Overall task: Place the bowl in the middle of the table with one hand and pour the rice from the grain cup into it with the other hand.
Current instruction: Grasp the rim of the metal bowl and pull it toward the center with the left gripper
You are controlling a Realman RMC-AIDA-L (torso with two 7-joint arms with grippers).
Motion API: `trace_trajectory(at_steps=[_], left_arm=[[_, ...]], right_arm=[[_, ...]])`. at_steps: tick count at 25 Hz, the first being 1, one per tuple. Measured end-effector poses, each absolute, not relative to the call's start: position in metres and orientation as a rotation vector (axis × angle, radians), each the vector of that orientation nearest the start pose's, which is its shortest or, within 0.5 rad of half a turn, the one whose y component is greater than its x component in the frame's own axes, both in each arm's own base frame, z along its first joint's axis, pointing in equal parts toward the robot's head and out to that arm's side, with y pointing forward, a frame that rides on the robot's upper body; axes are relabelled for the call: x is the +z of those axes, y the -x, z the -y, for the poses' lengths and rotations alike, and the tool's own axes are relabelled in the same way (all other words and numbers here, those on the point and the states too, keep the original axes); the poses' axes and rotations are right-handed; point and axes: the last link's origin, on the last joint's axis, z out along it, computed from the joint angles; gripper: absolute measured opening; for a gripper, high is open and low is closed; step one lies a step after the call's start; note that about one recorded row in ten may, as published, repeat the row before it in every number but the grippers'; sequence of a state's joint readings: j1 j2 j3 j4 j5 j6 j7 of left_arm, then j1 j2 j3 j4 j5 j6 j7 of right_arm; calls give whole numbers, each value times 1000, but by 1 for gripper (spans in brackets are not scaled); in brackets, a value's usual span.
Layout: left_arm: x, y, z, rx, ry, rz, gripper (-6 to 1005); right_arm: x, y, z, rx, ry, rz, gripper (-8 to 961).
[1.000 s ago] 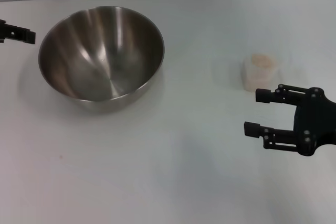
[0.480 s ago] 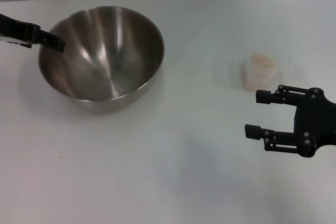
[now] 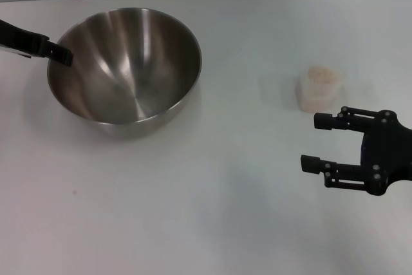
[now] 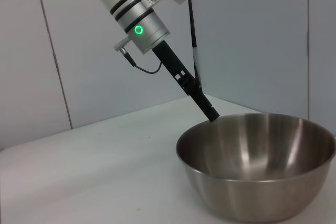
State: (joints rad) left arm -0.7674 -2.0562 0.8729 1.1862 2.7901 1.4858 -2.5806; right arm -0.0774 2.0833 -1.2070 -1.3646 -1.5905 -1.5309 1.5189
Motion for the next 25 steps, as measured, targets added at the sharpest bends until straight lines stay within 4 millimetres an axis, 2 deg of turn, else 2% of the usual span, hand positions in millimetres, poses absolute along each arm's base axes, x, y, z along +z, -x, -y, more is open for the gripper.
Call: trace_trajectory(at_steps=[5,12,25], left_arm=[[74,215,-414,235,2205,1232,798],[57,217,-411,268,2248,1272,794],[46,225,-411,271,2253,1287,786]], right_arm=[[40,-254,-229,685,2651,-462,741],[39,-253,-231,687,2656,-446,741],[38,-253,-233,691,2660,-446,741]])
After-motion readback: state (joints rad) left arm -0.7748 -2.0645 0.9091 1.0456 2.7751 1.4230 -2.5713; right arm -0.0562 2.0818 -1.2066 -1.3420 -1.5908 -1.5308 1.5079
